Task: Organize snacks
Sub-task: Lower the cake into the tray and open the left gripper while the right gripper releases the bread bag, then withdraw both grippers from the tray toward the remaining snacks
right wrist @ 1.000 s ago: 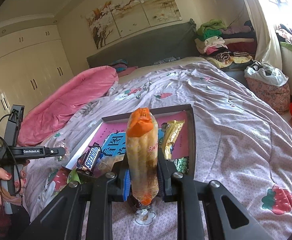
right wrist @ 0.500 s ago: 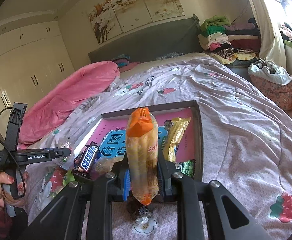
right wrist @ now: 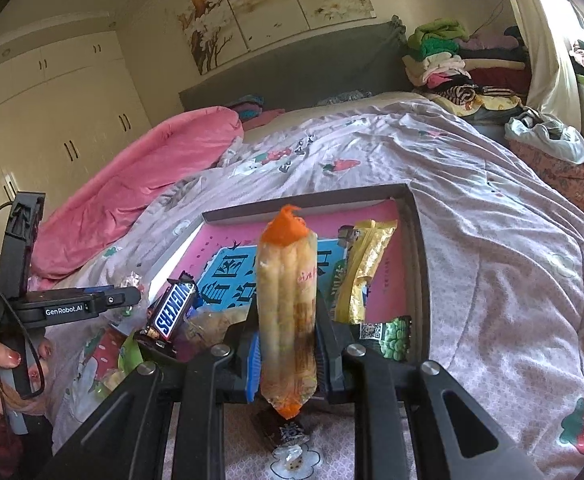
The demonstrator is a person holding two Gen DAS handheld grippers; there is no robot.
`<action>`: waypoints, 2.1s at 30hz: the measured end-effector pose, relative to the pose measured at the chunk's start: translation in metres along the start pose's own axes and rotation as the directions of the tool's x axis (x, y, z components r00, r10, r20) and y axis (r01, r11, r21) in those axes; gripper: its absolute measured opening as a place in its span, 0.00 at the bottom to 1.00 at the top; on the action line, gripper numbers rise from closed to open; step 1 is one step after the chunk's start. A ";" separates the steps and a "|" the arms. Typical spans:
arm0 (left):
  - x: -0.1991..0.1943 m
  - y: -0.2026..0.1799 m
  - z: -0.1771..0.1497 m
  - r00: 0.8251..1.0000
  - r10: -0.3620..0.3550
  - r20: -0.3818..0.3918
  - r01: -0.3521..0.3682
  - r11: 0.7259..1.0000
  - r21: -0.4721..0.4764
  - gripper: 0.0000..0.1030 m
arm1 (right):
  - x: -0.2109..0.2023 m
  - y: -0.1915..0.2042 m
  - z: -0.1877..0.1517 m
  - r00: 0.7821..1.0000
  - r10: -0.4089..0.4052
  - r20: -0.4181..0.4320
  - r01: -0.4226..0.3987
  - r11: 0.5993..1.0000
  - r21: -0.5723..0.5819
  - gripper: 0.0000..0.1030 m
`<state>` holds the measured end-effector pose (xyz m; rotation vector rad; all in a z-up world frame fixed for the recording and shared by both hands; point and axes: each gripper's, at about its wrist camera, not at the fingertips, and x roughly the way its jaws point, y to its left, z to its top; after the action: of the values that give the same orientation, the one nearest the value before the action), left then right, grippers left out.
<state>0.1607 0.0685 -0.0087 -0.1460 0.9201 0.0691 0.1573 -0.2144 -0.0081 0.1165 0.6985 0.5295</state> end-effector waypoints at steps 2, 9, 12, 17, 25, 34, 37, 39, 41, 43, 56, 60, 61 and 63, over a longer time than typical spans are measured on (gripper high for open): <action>0.001 -0.001 0.001 1.000 -0.002 -0.001 0.002 1.000 0.000 0.35 | 0.001 -0.001 -0.001 1.000 0.003 -0.002 -0.003 1.000 0.004 0.22; 0.001 -0.006 0.001 1.000 -0.012 -0.008 0.012 1.000 0.009 0.35 | 0.006 -0.001 -0.003 1.000 -0.004 -0.026 0.004 1.000 0.001 0.23; 0.001 -0.006 0.000 1.000 -0.014 -0.009 0.014 1.000 0.012 0.35 | 0.007 0.000 -0.003 0.999 -0.010 -0.031 0.010 1.000 0.000 0.23; 0.001 -0.007 0.000 1.000 -0.016 -0.012 0.016 1.000 0.011 0.35 | 0.007 0.000 -0.004 0.999 -0.017 -0.033 0.017 1.000 0.001 0.23; 0.001 -0.007 -0.001 1.000 -0.016 -0.014 0.016 1.000 0.012 0.36 | 0.007 -0.003 -0.005 0.999 -0.030 -0.045 0.031 0.999 0.012 0.24; 0.001 -0.011 -0.003 0.999 -0.027 -0.021 0.028 1.000 0.014 0.36 | 0.005 -0.008 -0.005 0.998 -0.042 -0.042 0.044 0.999 0.033 0.32; -0.001 -0.011 -0.003 0.999 -0.022 -0.023 0.023 1.000 0.018 0.37 | 0.002 -0.008 -0.004 0.998 -0.049 -0.034 0.050 0.998 0.031 0.35; -0.001 -0.011 -0.003 0.999 -0.025 -0.024 0.025 1.000 0.018 0.37 | 0.001 -0.008 -0.005 0.998 -0.056 -0.029 0.057 0.998 0.030 0.38; -0.002 -0.011 -0.003 0.999 -0.022 -0.024 0.023 1.000 0.016 0.39 | -0.002 -0.009 -0.005 0.998 -0.058 -0.020 0.058 0.998 0.032 0.41; -0.002 -0.011 -0.003 0.999 -0.023 -0.023 0.023 1.000 0.016 0.45 | -0.006 -0.007 -0.003 0.998 -0.056 -0.007 0.056 0.998 0.032 0.45; -0.015 -0.008 0.001 1.000 -0.028 0.006 0.027 1.000 0.011 0.59 | -0.025 -0.012 -0.003 0.997 -0.074 0.031 0.072 0.996 0.058 0.51; -0.023 -0.007 0.002 0.999 -0.034 0.026 0.034 0.999 0.009 0.61 | -0.031 -0.015 -0.004 0.997 -0.071 0.032 0.069 0.994 0.080 0.51; -0.025 -0.007 0.003 0.999 -0.036 0.029 0.036 0.999 0.006 0.63 | -0.032 -0.015 -0.004 0.997 -0.072 0.031 0.069 0.994 0.081 0.52; -0.031 -0.004 0.003 0.998 -0.047 0.040 0.047 0.999 -0.004 0.65 | -0.035 -0.014 -0.005 0.997 -0.072 0.034 0.069 0.994 0.082 0.53</action>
<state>0.1454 0.0652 0.0180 -0.1704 0.8766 0.0303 0.1380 -0.2444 0.0048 0.1766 0.6853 0.4303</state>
